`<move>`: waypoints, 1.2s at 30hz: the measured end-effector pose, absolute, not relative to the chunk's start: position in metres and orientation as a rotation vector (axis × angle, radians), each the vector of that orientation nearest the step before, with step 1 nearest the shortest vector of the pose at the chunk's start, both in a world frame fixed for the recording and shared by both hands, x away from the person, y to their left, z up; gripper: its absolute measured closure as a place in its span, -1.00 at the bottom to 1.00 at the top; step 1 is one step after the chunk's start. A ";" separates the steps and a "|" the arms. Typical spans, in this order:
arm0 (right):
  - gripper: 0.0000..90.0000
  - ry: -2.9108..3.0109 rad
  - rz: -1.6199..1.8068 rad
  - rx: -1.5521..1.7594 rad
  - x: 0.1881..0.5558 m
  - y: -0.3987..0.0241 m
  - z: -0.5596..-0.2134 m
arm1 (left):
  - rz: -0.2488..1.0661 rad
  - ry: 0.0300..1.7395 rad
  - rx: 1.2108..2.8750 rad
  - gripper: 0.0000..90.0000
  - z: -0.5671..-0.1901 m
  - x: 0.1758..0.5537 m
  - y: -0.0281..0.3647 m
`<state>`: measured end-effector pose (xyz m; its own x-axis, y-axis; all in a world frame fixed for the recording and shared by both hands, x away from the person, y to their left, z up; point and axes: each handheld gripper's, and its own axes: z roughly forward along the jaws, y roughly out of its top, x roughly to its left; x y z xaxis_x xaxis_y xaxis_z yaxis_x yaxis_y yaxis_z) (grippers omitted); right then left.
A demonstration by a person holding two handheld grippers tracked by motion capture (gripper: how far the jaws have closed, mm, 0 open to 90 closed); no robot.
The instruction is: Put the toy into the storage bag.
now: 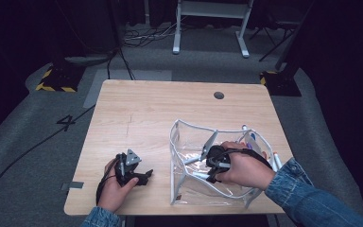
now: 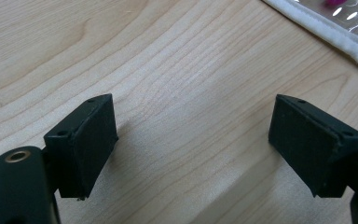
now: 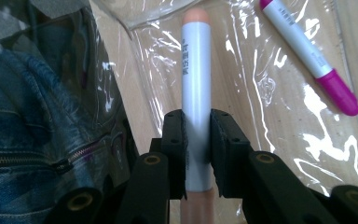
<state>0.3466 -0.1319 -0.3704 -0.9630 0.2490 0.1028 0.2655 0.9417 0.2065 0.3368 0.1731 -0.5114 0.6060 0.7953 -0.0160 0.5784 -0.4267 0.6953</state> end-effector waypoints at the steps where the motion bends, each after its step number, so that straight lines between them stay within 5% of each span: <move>1: 0.71 -3.022 -0.326 -0.389 0.347 -0.132 -0.372 | 0.416 1.078 2.159 -0.65 -0.511 0.337 0.173; 17: 0.70 -2.986 -0.166 -0.318 0.343 -0.125 -0.400 | 0.413 1.078 2.160 -0.65 -0.511 0.336 0.173; 21: 0.51 -2.982 -0.203 -0.323 0.344 -0.127 -0.399 | 0.415 1.077 2.160 -0.65 -0.511 0.336 0.173; 36: 0.37 -3.036 -0.565 -0.489 0.348 -0.147 -0.334 | 0.412 1.075 2.161 -0.65 -0.512 0.336 0.173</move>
<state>0.3482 -0.1466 -0.3338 -0.9509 0.3012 0.0706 0.3065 0.8858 0.3486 0.3364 0.1731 -0.5115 0.6090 0.7930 -0.0179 0.5779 -0.4282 0.6947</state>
